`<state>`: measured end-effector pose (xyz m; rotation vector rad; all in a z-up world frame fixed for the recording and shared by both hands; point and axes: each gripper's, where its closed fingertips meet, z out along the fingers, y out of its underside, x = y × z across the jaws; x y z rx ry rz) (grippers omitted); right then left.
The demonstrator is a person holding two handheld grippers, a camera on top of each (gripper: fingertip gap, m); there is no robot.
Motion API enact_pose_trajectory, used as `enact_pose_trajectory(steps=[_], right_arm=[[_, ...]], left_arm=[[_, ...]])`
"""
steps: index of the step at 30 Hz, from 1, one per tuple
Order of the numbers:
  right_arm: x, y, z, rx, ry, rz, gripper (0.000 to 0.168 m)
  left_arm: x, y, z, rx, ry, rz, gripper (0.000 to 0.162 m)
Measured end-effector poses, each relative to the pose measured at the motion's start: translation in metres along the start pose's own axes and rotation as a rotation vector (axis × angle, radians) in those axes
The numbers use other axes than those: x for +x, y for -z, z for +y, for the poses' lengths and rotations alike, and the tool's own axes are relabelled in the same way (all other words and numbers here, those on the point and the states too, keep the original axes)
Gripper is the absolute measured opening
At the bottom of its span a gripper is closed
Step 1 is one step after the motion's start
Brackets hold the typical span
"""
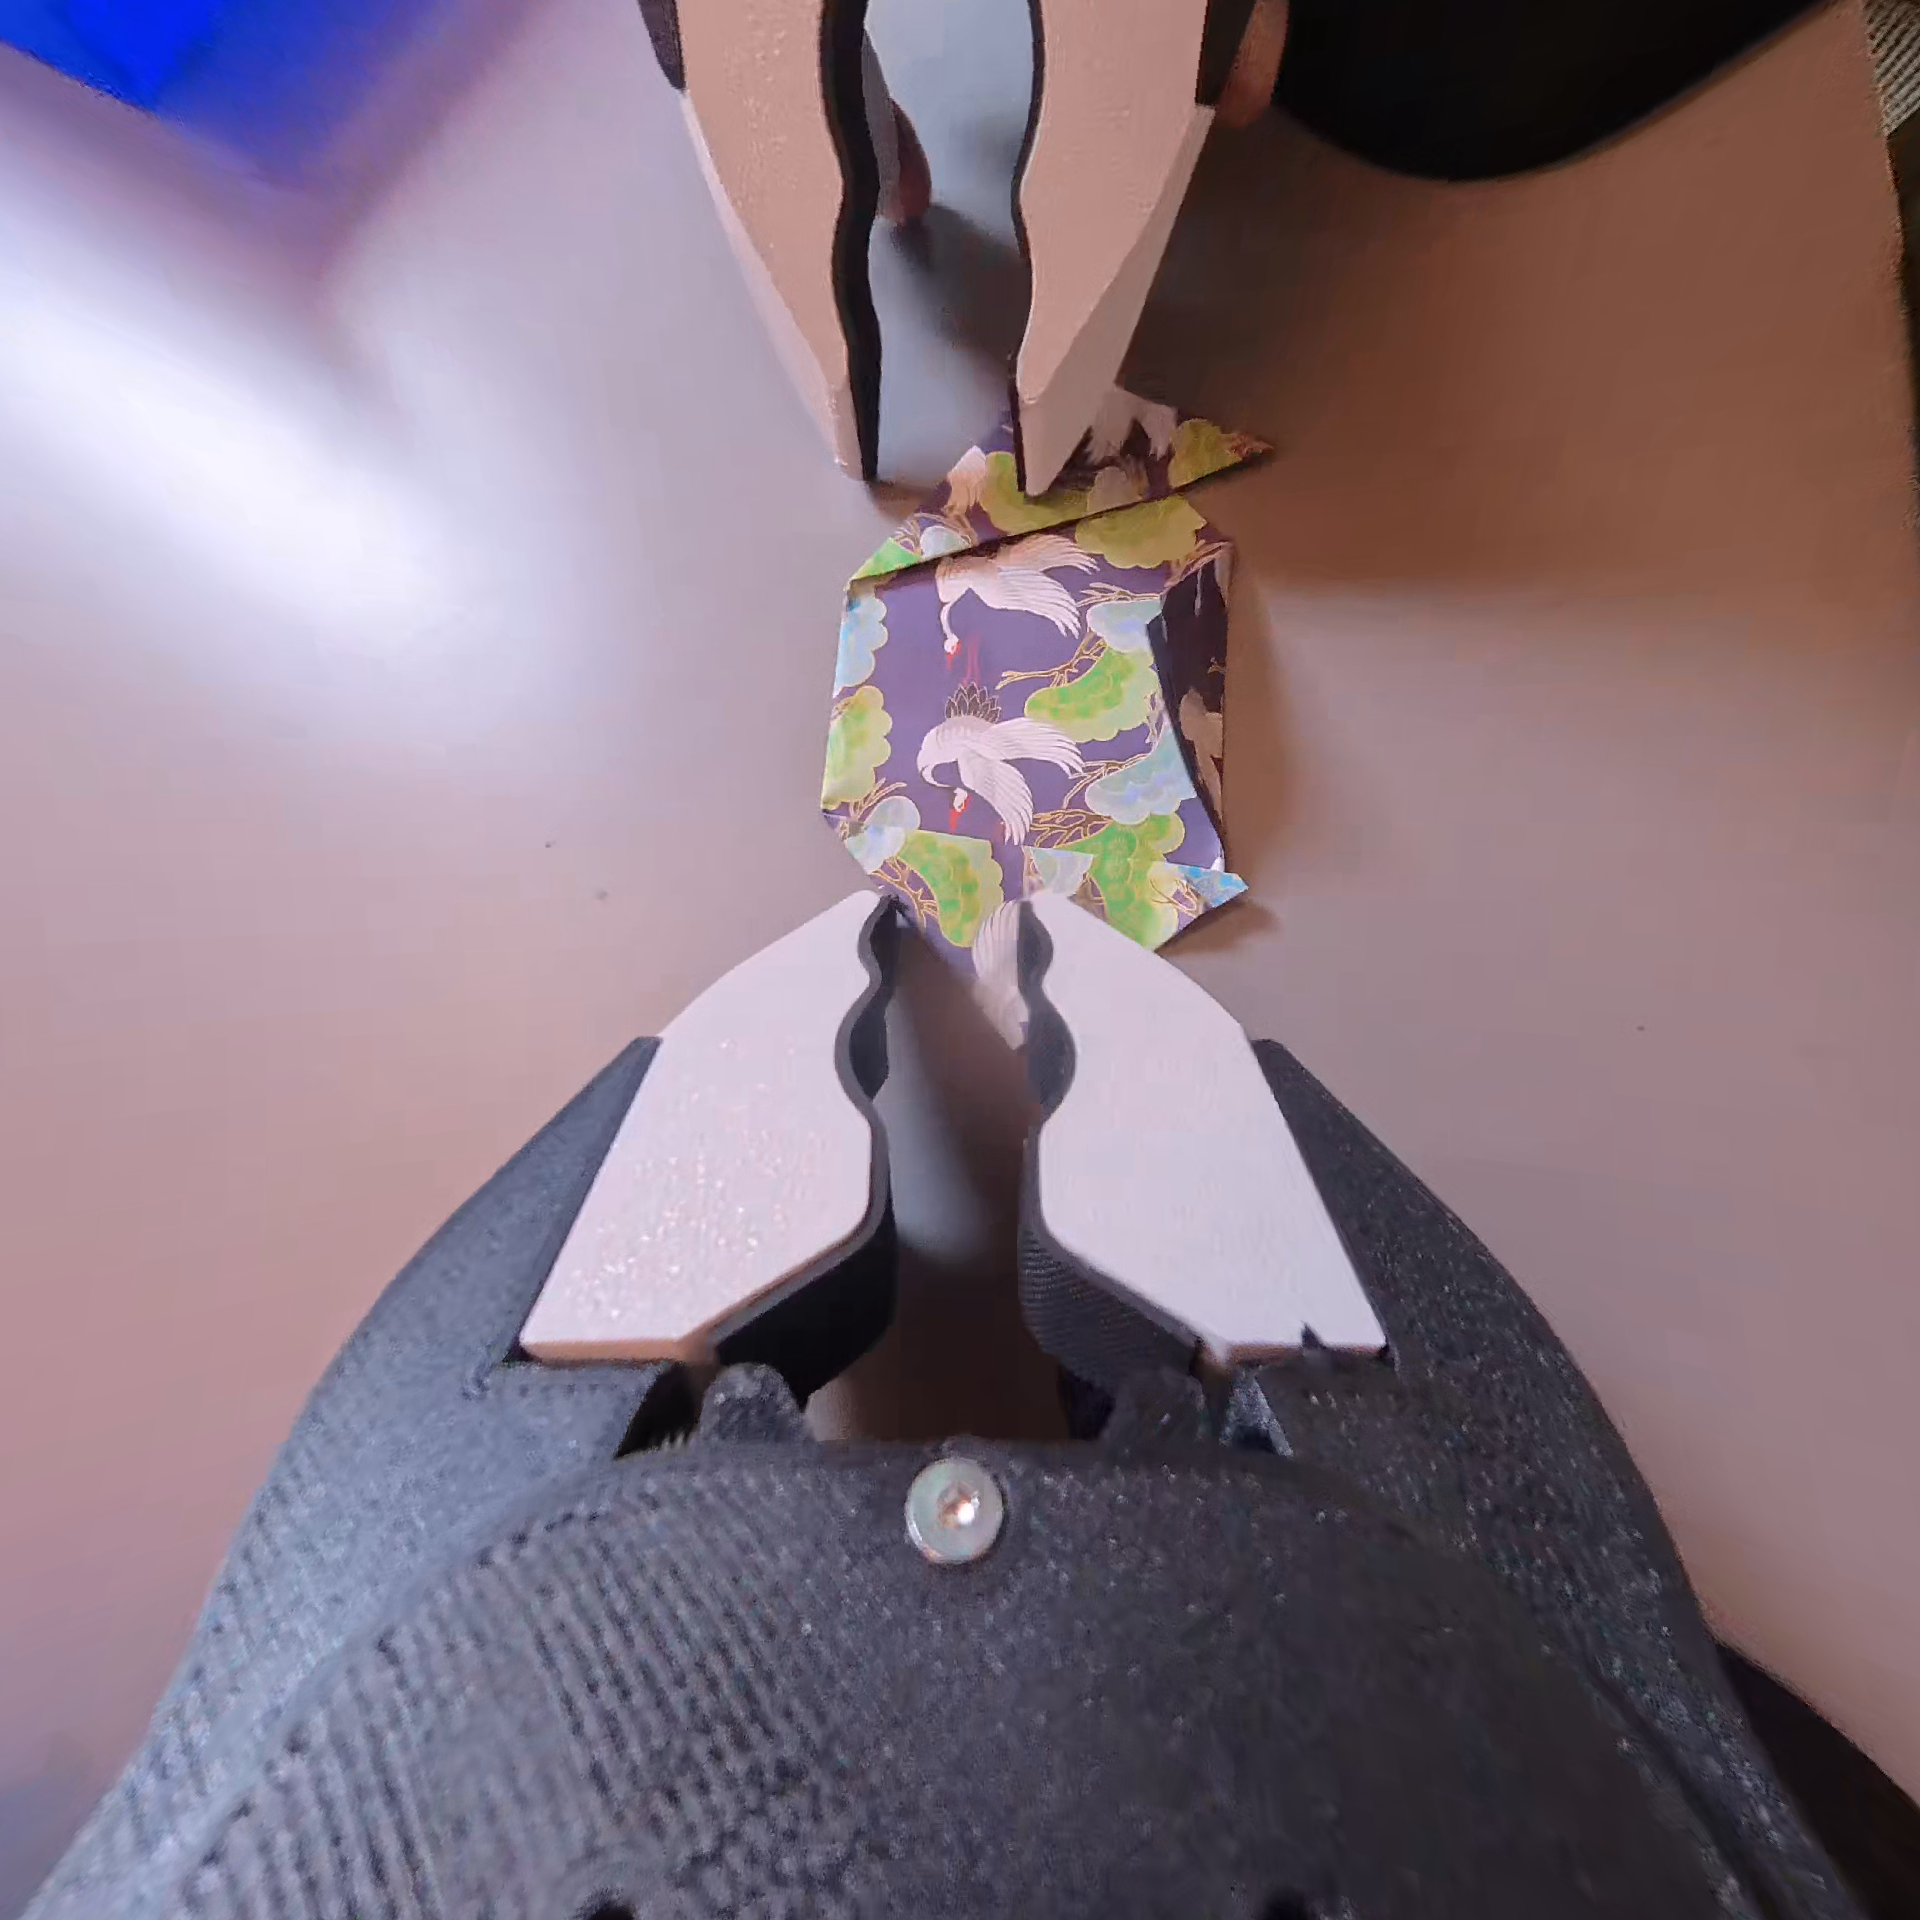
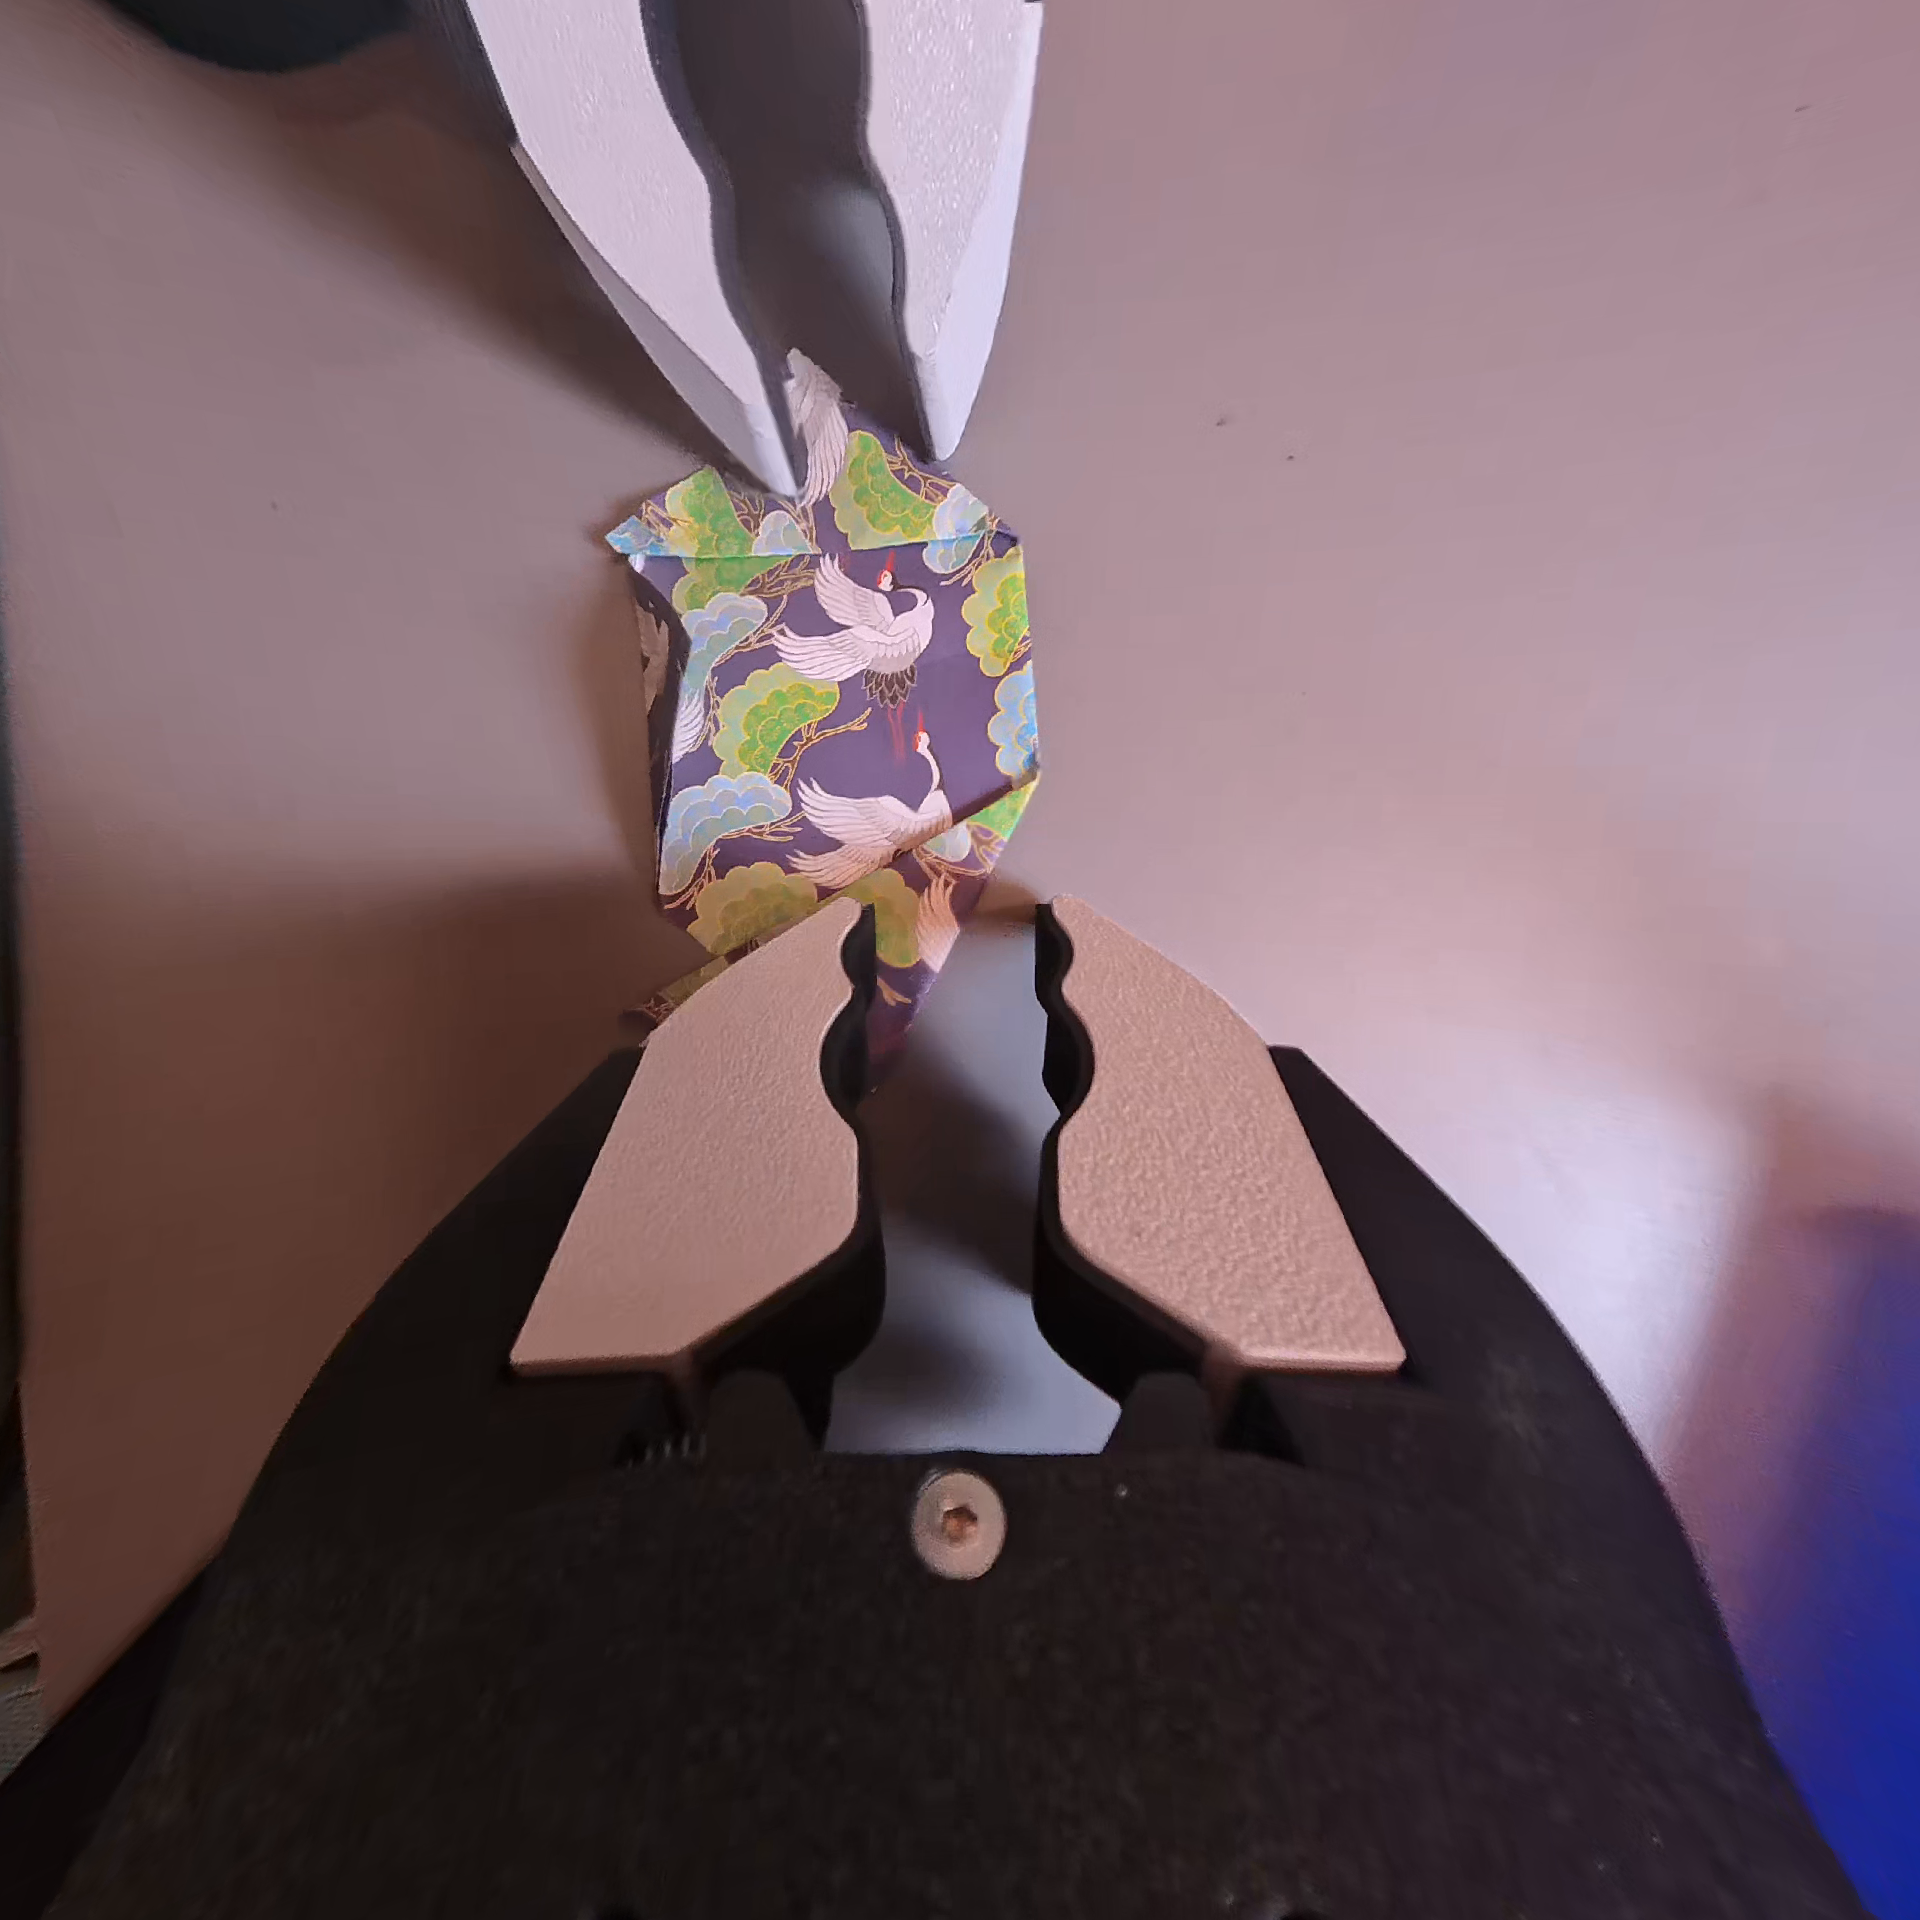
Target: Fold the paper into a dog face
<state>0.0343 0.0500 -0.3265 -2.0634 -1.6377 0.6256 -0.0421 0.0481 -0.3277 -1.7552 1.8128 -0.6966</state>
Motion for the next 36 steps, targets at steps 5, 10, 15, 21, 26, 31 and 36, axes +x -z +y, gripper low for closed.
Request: enact_pose_trajectory(steps=[5, 10, 15, 21, 26, 31, 36], right_arm=[[0.006, -0.003, -0.006, -0.013, -0.070, -0.053, 0.027], [0.000, -0.010, -0.012, -0.053, -0.066, -0.106, 0.015], [-0.001, -0.012, -0.013, -0.045, -0.036, -0.078, 0.000], [-0.003, 0.004, -0.033, 0.100, 0.019, -0.048, 0.000], [-0.003, 0.008, -0.021, 0.051, 0.027, -0.038, 0.000], [-0.014, -0.005, -0.004, -0.047, -0.006, -0.088, 0.022], [-0.013, -0.008, -0.004, -0.129, 0.042, 0.003, 0.020]], left_arm=[[-0.003, 0.000, -0.001, 0.001, -0.085, -0.052, 0.011], [-0.003, 0.000, -0.001, 0.011, -0.112, -0.067, 0.001], [-0.006, 0.002, -0.002, 0.035, -0.069, -0.068, 0.017], [-0.003, 0.004, -0.007, 0.114, 0.099, 0.050, 0.044], [0.000, 0.003, -0.005, 0.095, 0.094, 0.064, 0.040], [0.003, -0.002, -0.003, 0.052, 0.030, 0.025, 0.038], [0.002, -0.002, -0.003, 0.052, 0.026, 0.016, 0.037]])
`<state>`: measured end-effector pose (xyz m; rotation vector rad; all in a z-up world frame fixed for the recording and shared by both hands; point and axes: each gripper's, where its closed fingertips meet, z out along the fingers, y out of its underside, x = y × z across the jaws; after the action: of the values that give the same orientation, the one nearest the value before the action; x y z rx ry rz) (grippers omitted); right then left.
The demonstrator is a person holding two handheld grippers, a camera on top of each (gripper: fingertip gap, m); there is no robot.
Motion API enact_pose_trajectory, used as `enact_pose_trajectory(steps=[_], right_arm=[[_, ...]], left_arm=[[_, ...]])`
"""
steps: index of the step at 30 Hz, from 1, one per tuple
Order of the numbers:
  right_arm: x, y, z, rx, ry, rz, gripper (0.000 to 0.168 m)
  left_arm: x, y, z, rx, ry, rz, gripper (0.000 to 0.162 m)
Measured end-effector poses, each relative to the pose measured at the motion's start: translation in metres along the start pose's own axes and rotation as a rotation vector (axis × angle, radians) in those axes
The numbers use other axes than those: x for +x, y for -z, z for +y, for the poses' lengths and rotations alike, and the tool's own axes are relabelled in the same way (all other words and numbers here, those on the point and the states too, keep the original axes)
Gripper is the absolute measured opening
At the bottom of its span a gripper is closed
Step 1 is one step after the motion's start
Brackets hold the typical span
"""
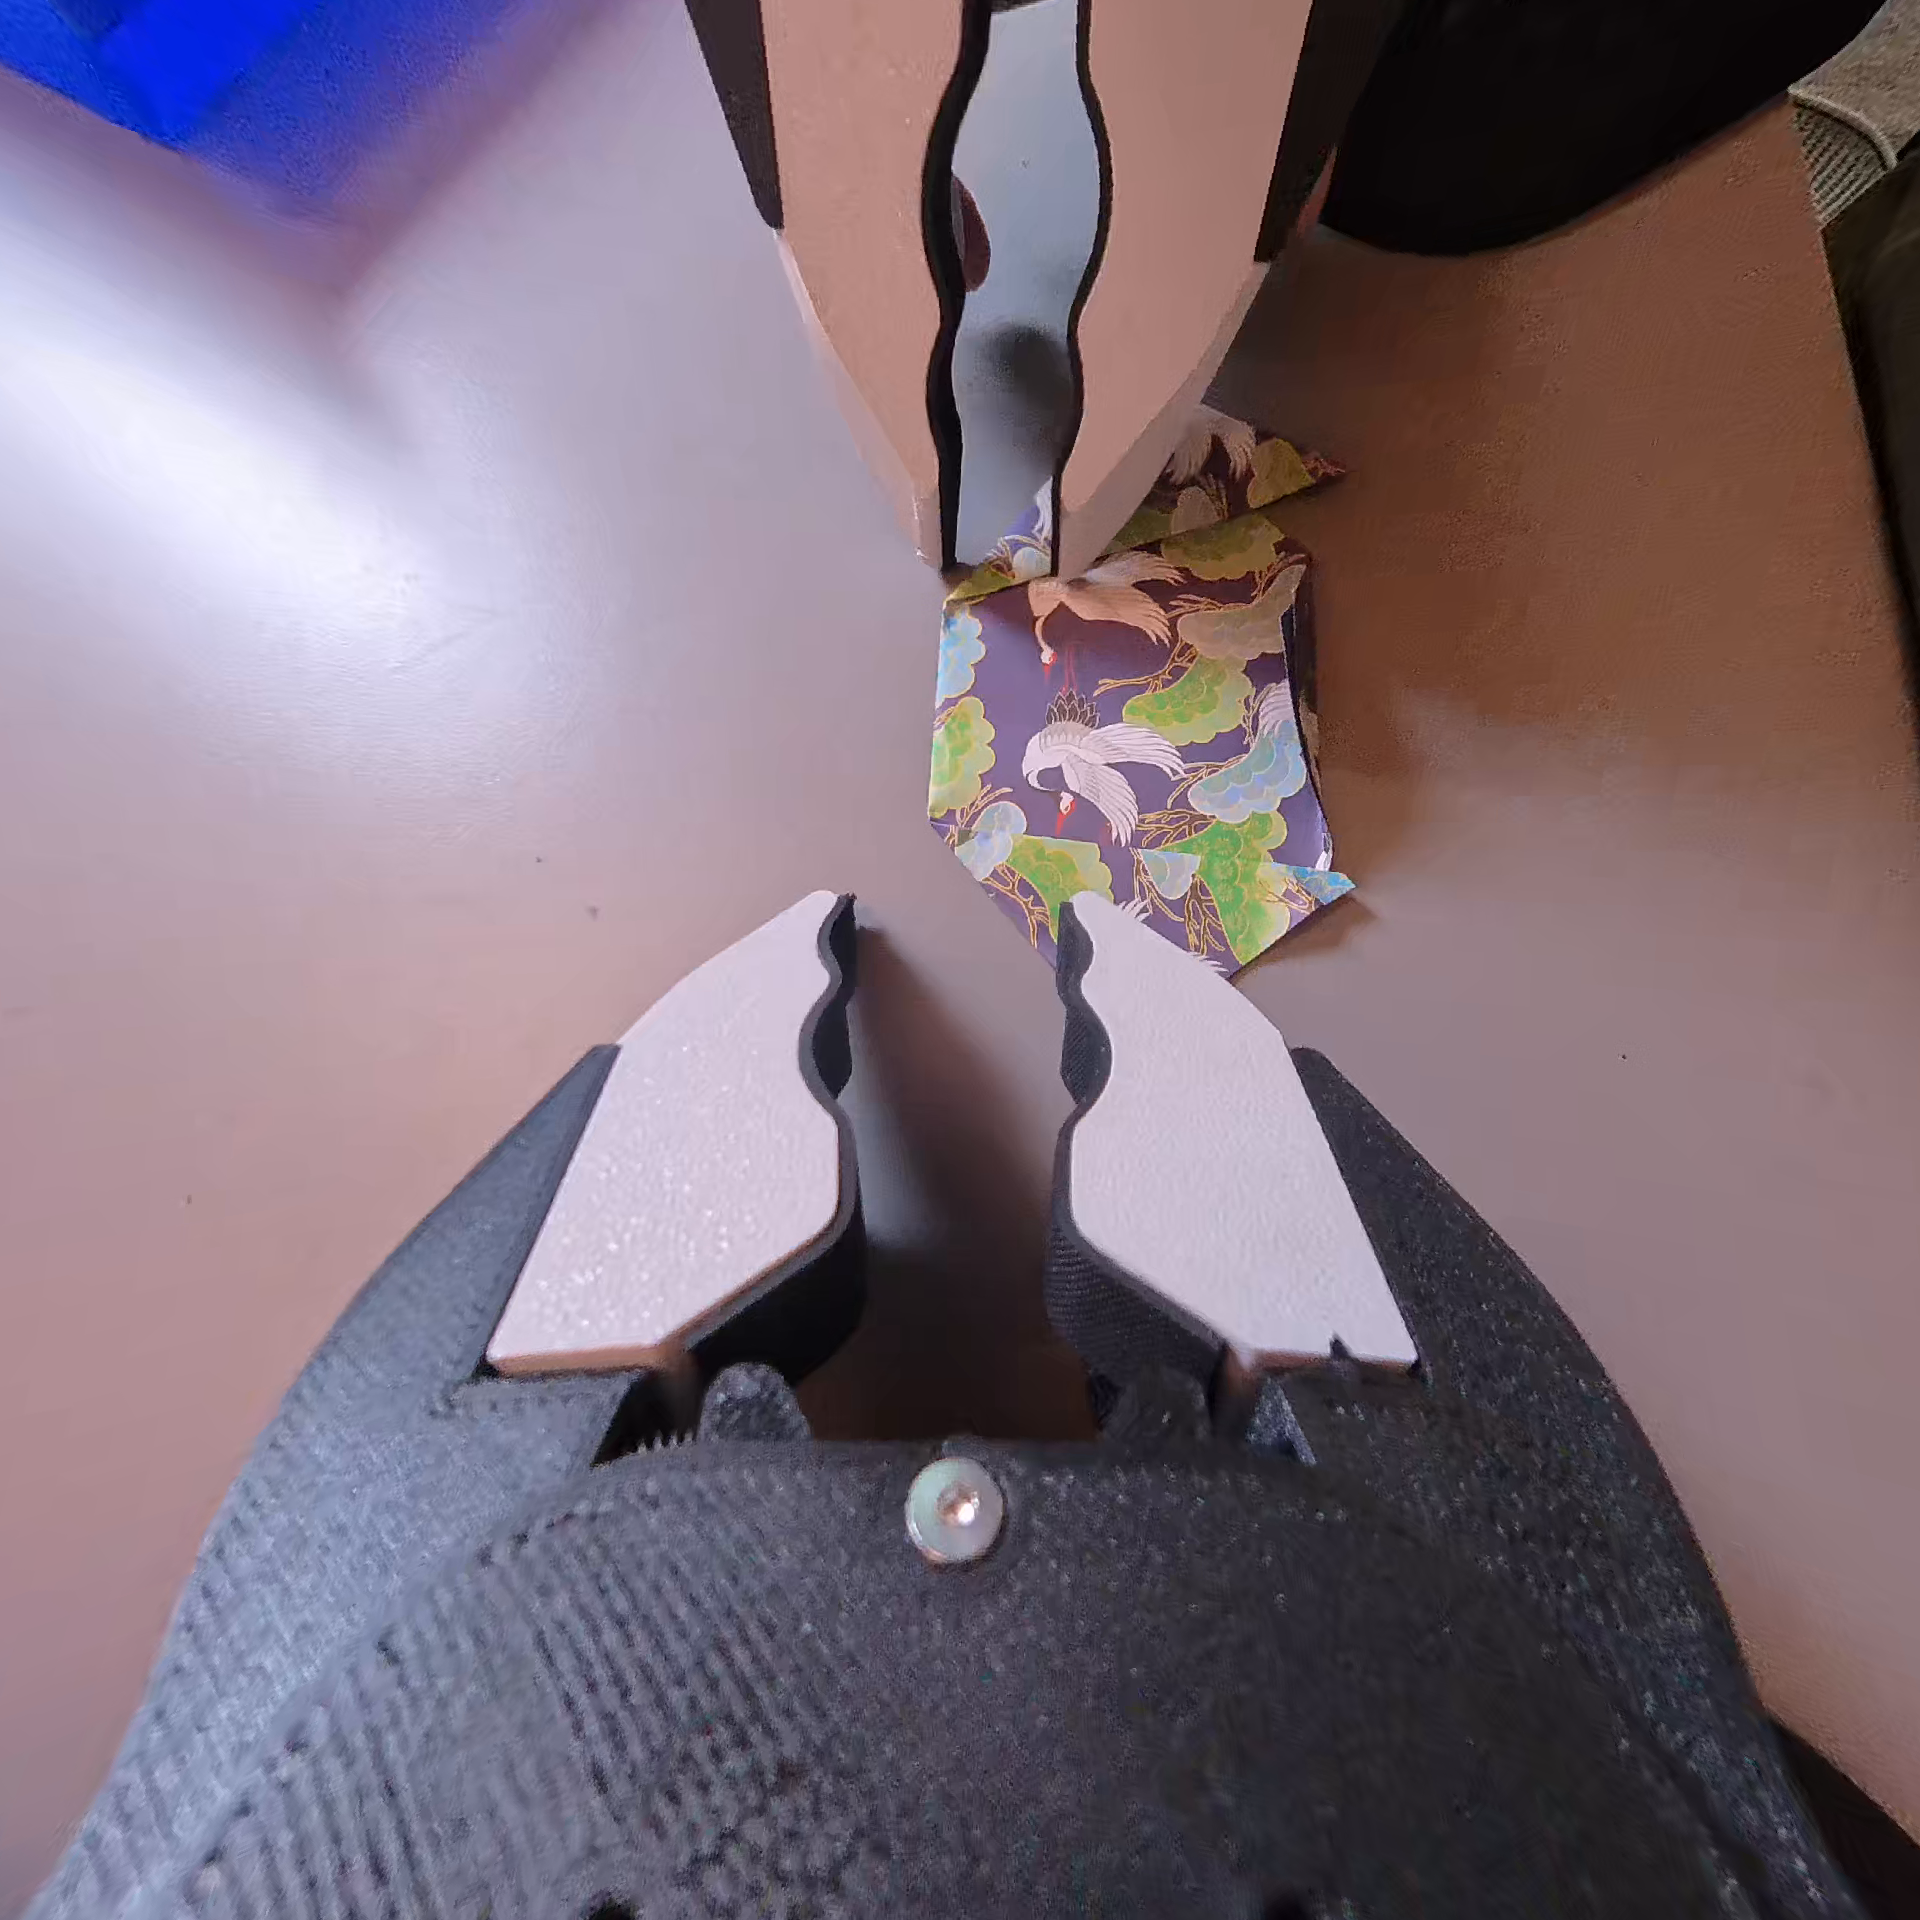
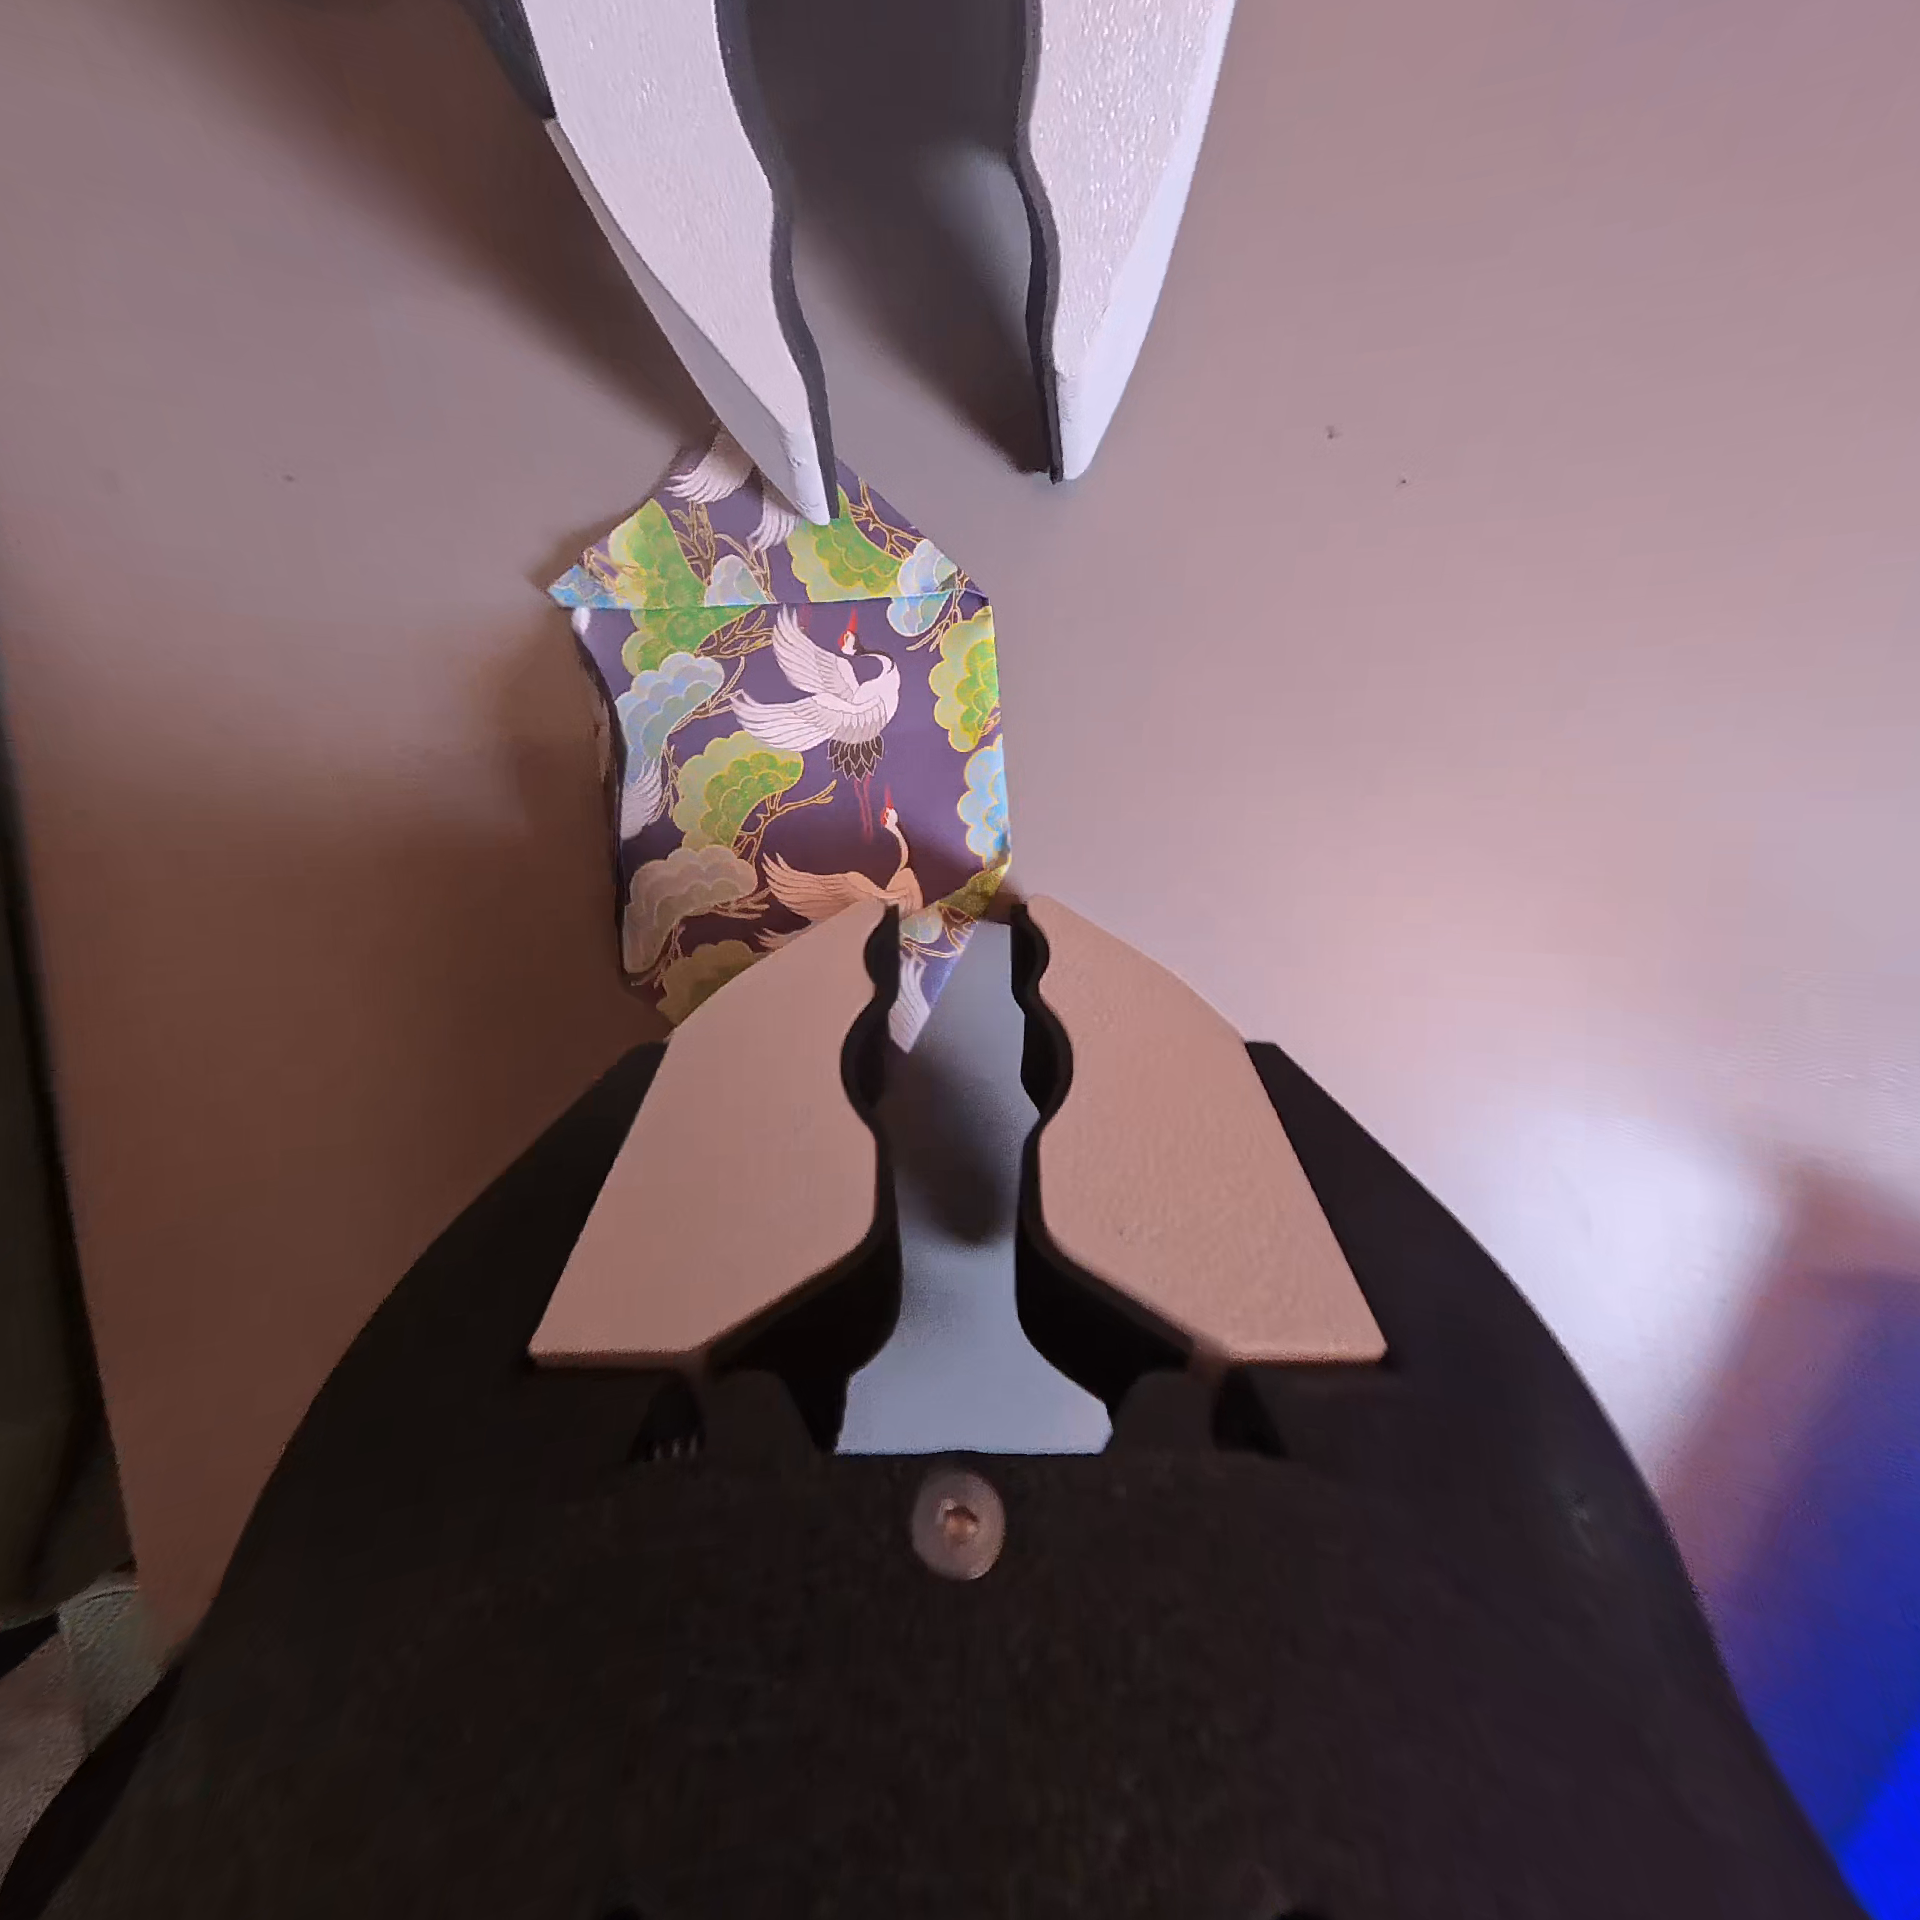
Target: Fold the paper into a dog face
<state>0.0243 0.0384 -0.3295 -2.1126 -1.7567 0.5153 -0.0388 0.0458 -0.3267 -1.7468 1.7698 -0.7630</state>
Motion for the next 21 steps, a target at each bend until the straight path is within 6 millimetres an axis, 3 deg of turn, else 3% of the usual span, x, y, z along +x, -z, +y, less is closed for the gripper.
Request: enact_pose_trajectory(steps=[6, 7, 15, 18, 21], right_arm=[[0.003, -0.002, -0.002, 0.014, -0.022, 0.042, 0.008], [0.004, -0.002, -0.003, 0.025, -0.023, 0.052, 0.000], [0.007, 0.012, -0.021, 0.209, -0.018, 0.091, 0.000], [0.004, 0.008, -0.020, 0.167, -0.032, 0.031, 0.022], [0.004, -0.004, -0.014, 0.091, -0.012, 0.029, 0.024]], left_arm=[[0.002, 0.000, -0.001, 0.004, -0.013, -0.001, 0.036], [0.003, 0.000, -0.002, 0.007, -0.012, 0.001, 0.035], [0.006, -0.002, -0.004, 0.018, 0.010, 0.027, 0.034], [0.006, -0.003, -0.004, 0.014, 0.003, 0.025, 0.034], [0.006, -0.003, -0.004, 0.014, -0.001, 0.019, 0.034]])
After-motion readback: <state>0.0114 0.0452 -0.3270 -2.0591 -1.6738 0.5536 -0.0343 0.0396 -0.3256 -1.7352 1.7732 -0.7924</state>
